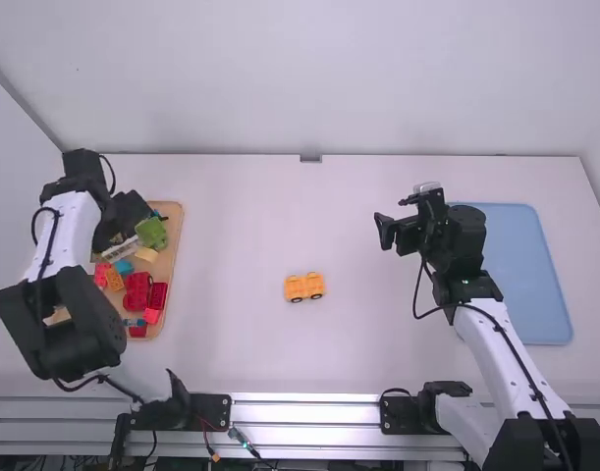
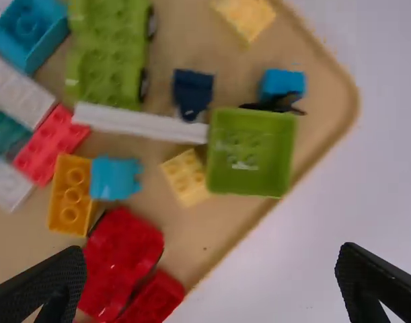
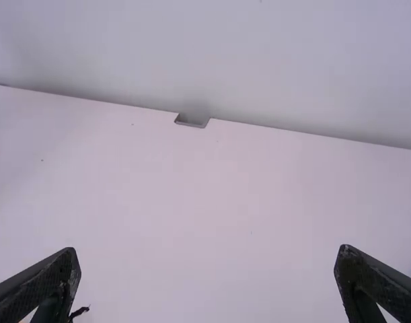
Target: Assemble lego blocks to make yellow taxi
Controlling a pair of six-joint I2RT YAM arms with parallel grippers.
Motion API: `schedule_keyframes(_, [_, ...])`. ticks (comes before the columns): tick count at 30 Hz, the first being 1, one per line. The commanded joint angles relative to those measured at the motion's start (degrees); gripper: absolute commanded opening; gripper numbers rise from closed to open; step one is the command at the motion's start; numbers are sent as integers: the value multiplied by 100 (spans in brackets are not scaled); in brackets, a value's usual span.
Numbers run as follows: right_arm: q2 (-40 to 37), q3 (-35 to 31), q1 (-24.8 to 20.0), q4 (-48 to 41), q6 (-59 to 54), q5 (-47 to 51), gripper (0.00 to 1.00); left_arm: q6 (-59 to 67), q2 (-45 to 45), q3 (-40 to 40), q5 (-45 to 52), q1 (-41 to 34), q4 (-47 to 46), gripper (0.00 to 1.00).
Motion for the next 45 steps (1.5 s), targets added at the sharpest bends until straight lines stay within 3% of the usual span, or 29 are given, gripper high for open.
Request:
schedule_keyframes(1, [-79, 225, 15, 26, 15, -39, 99, -452, 256, 96, 210, 201, -116, 99])
schedule_keyframes(7, [-76, 225, 85, 33, 15, -33, 99, -708, 662, 96, 251, 481, -192, 92])
schedule_keyframes(10, [-76, 225, 166, 81, 11, -33, 99, -822, 920, 96, 249, 496, -118, 82])
schedule_keyframes(26, [-79, 225, 350, 105, -157, 2, 99, -968, 1722, 96, 271, 474, 387, 67])
schedule_keyframes(35, [-76, 225, 345, 116, -157, 7, 99, -1062, 1727, 85, 254, 254, 527, 64])
schedule_keyframes(45, [-76, 225, 339, 96, -160, 24, 99, -1349, 1733, -7, -216, 24, 544, 67])
